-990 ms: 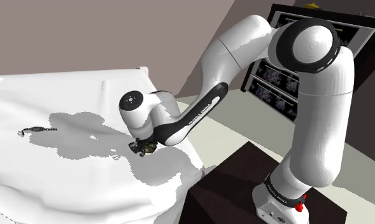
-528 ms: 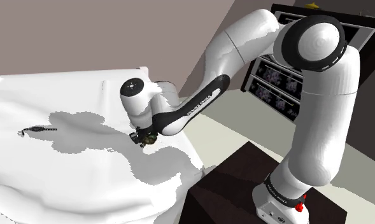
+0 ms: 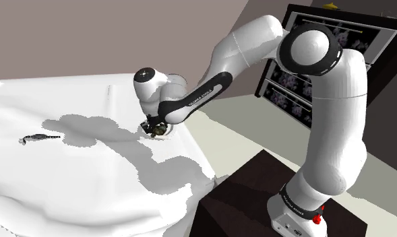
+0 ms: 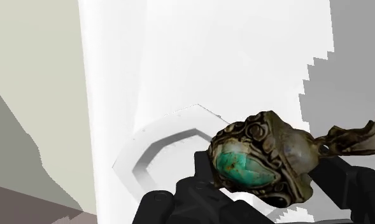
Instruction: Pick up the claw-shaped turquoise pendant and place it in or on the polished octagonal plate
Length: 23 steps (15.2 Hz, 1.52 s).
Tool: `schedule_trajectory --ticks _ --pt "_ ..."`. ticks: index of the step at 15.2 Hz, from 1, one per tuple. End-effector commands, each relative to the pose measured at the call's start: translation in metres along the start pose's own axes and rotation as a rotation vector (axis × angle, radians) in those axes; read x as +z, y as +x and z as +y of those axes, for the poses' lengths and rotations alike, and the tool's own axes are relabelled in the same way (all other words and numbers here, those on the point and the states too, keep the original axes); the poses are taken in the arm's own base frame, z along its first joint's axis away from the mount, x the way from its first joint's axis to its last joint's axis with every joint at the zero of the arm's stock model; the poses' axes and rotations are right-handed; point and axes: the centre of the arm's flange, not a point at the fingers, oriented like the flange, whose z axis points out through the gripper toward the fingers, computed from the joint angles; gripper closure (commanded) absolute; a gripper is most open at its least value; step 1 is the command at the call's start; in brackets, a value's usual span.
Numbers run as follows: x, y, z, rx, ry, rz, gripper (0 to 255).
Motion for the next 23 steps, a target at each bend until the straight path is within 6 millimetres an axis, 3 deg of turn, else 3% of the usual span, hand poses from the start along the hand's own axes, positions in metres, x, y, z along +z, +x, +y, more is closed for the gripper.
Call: schedule_trajectory --ticks 1,9,23 --pt "0.011 0.021 0.013 -0.001 0.000 0.001 255" --pt "0.041 0.106 0.063 -0.001 0.000 0.001 255" --pt "0.111 0.091 0.043 -0.001 0.000 0.001 255"
